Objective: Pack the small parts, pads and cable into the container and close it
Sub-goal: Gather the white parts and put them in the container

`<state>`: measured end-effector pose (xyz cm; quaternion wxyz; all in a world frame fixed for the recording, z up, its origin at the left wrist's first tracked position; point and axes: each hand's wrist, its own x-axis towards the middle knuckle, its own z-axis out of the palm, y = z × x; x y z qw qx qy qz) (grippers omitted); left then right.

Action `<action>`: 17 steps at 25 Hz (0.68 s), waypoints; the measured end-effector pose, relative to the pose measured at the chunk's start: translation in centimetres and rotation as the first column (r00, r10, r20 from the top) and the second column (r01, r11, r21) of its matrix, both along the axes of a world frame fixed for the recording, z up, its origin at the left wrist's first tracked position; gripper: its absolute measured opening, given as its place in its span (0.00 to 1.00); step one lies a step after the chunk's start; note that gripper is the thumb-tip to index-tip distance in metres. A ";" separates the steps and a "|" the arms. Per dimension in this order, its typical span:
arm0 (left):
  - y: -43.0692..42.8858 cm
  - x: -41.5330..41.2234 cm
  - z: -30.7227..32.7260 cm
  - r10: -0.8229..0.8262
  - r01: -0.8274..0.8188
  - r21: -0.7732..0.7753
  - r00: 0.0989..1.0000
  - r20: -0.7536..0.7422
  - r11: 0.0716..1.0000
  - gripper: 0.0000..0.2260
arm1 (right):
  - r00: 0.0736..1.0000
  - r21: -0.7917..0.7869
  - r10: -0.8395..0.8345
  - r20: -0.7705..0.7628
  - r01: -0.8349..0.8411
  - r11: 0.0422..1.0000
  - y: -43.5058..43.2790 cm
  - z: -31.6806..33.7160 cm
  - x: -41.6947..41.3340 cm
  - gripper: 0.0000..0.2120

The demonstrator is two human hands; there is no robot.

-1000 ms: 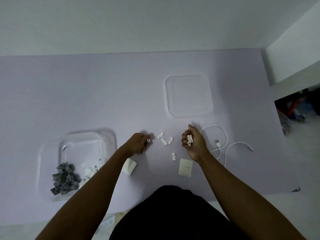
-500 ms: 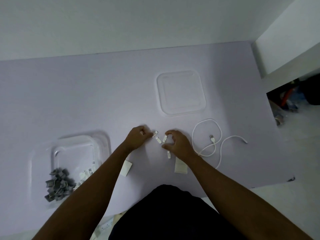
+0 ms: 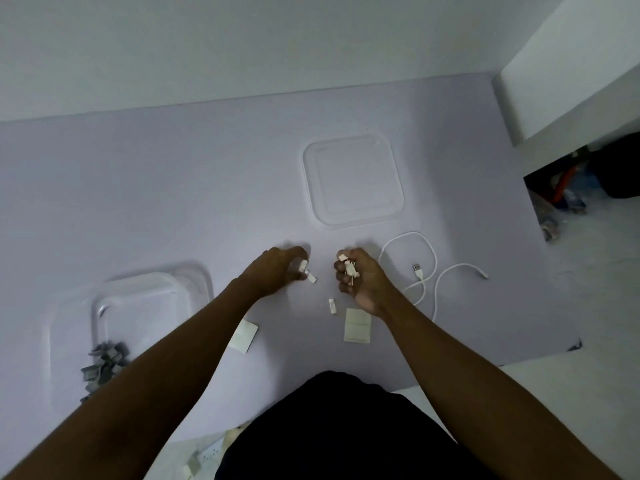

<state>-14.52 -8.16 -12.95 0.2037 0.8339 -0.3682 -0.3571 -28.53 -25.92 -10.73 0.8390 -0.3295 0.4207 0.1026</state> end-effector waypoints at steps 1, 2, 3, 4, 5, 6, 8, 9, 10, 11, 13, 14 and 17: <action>-0.1 -0.2 -0.1 0.063 -0.064 -0.023 0.996 -0.065 0.998 0.14 | 0.999 0.083 -0.020 0.048 0.016 0.996 -0.2 0.3 -0.3 0.04; -0.3 -0.5 0.1 0.151 -0.157 -0.040 0.980 -0.128 0.987 0.14 | 0.995 0.122 -0.033 0.090 0.022 0.992 -0.5 0.5 -0.6 0.06; -0.6 -0.8 0.2 0.257 -0.273 -0.053 0.943 -0.214 0.960 0.14 | 0.993 0.134 -0.046 0.110 0.031 0.991 -0.6 0.7 -0.8 0.07; -0.8 -1.1 0.7 0.369 -0.406 -0.033 0.860 -0.353 0.913 0.13 | 0.993 0.115 -0.056 0.101 0.044 0.992 -0.7 0.9 -0.9 0.08; -0.9 -1.4 1.1 0.453 -0.527 0.013 0.719 -0.527 0.850 0.12 | 0.996 0.065 -0.054 0.072 0.049 0.997 -0.8 0.9 -0.9 0.08; -0.7 -1.6 1.5 0.485 -0.603 0.078 0.552 -0.678 0.794 0.12 | 0.999 -0.028 -0.039 0.024 0.039 0.999 -0.8 0.8 -0.9 0.10; -0.2 -1.8 2.0 0.462 -0.658 0.174 0.293 -0.837 0.733 0.09 | 0.995 -0.269 0.029 -0.096 -0.054 0.961 -0.7 0.5 -1.1 0.16; 0.0 -1.8 2.3 0.444 -0.673 0.198 0.214 -0.870 0.713 0.06 | 0.988 -0.377 0.064 -0.141 -0.114 0.919 -0.5 0.1 -1.4 0.18; 0.1 -1.7 2.3 0.431 -0.687 0.213 0.161 -0.888 0.695 0.05 | 0.980 -0.466 0.106 -0.169 -0.174 0.868 -0.3 -0.4 -1.7 0.19; 0.2 -1.7 2.5 0.422 -0.699 0.227 0.117 -0.899 0.678 0.05 | 0.969 -0.552 0.154 -0.194 -0.238 0.799 -0.2 -0.9 -2.1 0.20; 0.2 -1.4 2.7 0.407 -0.706 0.233 0.085 -0.910 0.669 0.06 | 0.932 -0.729 0.269 -0.243 -0.358 0.583 0.1 -2.1 -3.1 0.18; 0.2 -1.3 2.8 0.405 -0.706 0.226 0.095 -0.909 0.672 0.06 | 0.912 -0.786 0.326 -0.250 -0.387 0.482 0.3 -2.6 -3.7 0.15; -0.3 -1.2 2.4 0.556 -0.685 0.252 0.266 -0.787 0.684 0.16 | 0.852 -0.838 0.463 -0.245 -0.426 0.341 1.1 -2.9 -5.6 0.09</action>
